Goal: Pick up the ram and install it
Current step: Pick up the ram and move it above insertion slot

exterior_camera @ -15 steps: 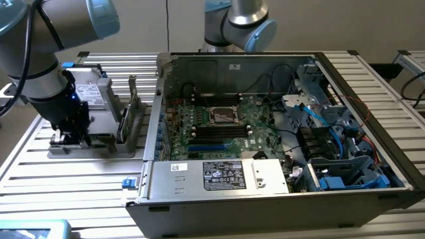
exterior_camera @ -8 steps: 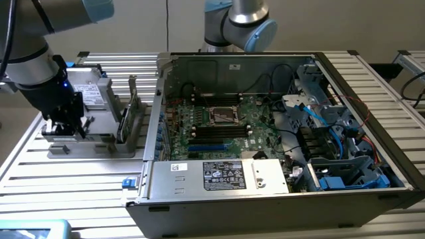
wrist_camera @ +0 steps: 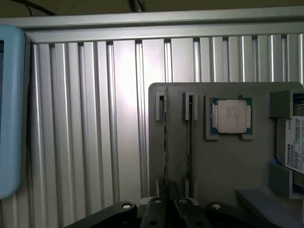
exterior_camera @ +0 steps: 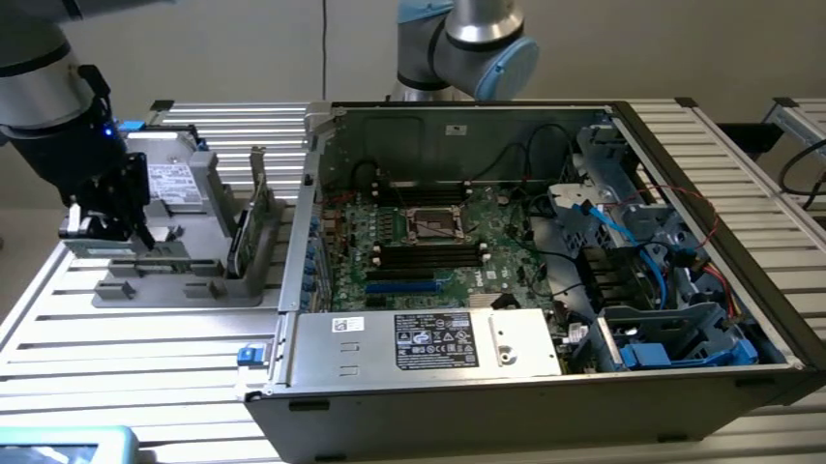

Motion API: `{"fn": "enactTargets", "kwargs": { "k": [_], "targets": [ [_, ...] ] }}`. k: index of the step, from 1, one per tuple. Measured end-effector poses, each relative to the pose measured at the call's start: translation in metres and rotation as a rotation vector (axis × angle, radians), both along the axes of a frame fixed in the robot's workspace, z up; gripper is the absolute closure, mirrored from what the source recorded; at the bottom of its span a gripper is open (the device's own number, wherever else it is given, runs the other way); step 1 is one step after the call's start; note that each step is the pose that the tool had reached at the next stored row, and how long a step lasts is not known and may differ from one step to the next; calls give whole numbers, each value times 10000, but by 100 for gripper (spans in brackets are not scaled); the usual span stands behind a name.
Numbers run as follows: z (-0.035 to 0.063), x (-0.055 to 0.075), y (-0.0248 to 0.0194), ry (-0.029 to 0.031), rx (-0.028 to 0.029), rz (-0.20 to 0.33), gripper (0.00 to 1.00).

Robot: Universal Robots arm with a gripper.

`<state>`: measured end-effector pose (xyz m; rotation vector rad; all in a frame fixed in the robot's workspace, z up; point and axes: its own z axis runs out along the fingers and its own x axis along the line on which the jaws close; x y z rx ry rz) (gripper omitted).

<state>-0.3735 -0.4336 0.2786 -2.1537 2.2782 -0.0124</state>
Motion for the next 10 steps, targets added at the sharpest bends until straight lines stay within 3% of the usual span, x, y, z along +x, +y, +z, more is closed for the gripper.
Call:
{"fn": "enactTargets", "kwargs": {
  "k": [10],
  "targets": [
    [453,19,0,2,-1,80,87]
  ]
}}
